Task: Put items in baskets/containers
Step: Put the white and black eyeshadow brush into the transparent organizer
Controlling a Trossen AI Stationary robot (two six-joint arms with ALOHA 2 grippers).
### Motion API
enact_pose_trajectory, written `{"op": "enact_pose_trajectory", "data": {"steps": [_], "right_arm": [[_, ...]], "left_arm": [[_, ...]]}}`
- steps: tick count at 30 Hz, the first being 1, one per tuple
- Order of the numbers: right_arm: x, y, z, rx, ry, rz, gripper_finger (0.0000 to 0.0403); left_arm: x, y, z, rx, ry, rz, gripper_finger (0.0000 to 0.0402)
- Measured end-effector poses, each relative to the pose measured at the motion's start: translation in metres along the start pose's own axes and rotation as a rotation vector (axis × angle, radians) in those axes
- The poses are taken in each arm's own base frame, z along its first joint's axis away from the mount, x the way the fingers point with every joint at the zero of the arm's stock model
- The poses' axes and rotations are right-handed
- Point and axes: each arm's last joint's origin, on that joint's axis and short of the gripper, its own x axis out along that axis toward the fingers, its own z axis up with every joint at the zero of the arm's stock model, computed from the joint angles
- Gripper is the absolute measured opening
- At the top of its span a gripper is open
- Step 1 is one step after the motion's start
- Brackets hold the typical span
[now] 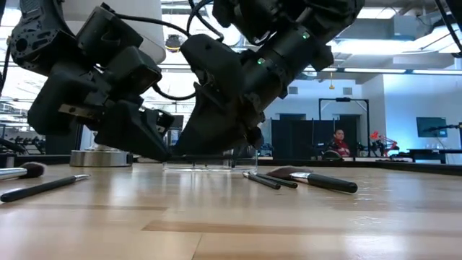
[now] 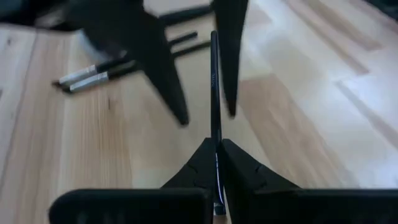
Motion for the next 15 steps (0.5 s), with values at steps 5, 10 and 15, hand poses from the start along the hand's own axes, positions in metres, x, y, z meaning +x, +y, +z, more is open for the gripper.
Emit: {"op": "enact_pose_trajectory", "data": {"steps": [5, 10, 15], "right_arm": [[0.0058, -0.0032, -0.0053, 0.001, 0.025, -0.007, 0.0118], [0.0051, -0.0038, -0.0021, 0.004, 0.012, -0.003, 0.0113], [0.0052, -0.0063, -0.0005, 0.009, 0.014, 0.005, 0.0077]], "left_arm": [[-0.0001, 0.0006, 0.0013, 0.000, -0.004, 0.014, 0.0012], [0.0002, 0.0007, 0.0023, 0.001, -0.007, 0.014, 0.0013], [0.0001, 0.0009, 0.0023, 0.001, -0.007, 0.020, 0.0014]]}}
